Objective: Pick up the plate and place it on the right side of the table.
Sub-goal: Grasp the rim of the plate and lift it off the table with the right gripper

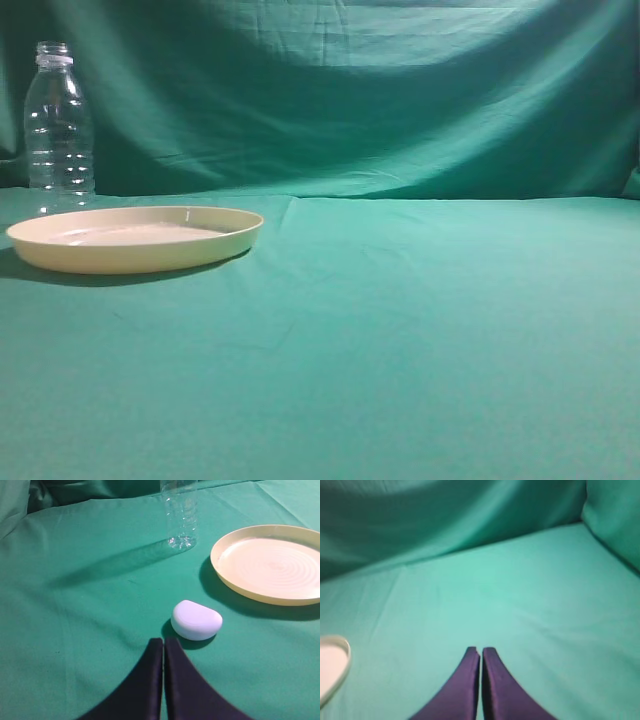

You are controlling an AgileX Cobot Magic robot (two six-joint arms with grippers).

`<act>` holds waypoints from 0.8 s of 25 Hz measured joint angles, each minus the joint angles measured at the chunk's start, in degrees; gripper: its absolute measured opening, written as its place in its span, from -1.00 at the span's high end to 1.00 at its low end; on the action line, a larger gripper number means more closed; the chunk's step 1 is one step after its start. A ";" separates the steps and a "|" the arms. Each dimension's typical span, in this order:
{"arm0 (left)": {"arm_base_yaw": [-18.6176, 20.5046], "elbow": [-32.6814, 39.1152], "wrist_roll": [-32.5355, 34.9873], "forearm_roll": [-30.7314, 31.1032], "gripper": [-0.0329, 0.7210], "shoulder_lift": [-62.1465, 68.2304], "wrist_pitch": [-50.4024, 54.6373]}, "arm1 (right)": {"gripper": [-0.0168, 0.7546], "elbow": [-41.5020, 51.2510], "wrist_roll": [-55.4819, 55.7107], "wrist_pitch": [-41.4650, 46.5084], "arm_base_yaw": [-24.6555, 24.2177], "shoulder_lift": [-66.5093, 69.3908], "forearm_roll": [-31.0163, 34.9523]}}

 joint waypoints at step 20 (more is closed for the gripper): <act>0.00 0.00 0.00 0.00 0.91 0.00 0.00 | 0.96 -34.81 -10.54 17.56 23.73 55.09 -4.75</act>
